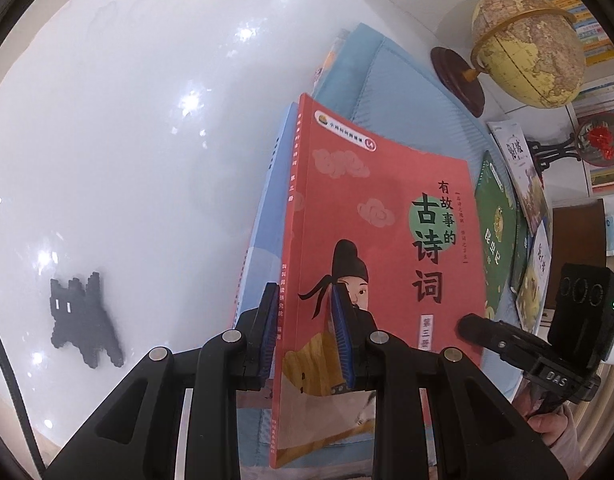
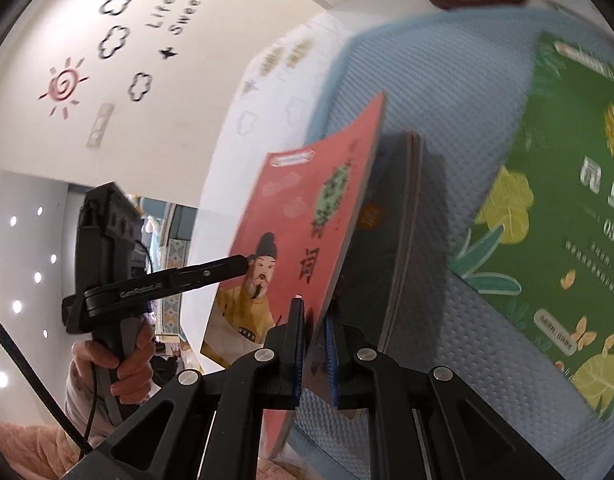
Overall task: Organize books
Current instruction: 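Lower the red book upright against the standing blue books with both grippers, then open both grippers to release the red book and pull back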
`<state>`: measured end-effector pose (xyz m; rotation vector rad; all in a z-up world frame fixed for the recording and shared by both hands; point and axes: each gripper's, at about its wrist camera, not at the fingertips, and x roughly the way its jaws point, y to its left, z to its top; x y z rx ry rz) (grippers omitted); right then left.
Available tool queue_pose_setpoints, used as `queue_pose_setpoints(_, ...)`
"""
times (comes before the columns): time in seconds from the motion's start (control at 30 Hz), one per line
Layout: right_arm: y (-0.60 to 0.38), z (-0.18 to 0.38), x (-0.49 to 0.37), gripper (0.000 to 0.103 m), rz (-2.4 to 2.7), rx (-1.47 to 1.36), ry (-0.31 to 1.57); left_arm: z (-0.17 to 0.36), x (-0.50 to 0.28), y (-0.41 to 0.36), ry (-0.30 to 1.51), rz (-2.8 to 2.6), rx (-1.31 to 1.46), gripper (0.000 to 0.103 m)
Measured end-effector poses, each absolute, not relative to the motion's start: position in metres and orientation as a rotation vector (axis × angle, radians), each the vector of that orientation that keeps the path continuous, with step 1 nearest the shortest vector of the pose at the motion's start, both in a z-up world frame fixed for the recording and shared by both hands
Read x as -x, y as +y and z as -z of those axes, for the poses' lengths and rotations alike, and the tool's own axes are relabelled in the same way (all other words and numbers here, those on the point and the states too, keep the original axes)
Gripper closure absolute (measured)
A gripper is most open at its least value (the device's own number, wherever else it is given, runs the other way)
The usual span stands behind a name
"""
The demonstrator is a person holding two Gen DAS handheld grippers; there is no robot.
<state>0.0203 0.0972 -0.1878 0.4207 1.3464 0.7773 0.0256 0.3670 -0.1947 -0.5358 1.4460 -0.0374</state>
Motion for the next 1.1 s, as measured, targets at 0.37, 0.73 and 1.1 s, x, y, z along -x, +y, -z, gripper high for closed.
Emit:
queue_pose_setpoints(0.37,0.107,0.204,-0.019,0.093,-0.721,-0.401,1.420,0.209,-0.024,0.371,1.479,-0.010,0.536,0.080)
queue_pose_setpoints(0.73,0.108,0.215,-0.021,0.089,-0.703,-0.426,1.451,0.208,-0.024,0.378,1.459,-0.069,0.558,0.077)
queue_pose_setpoints(1.1,0.071,0.192,-0.029,0.052,-0.671,-0.463,1.384,0.177,-0.029,0.374,1.351,-0.128,0.535,0.073)
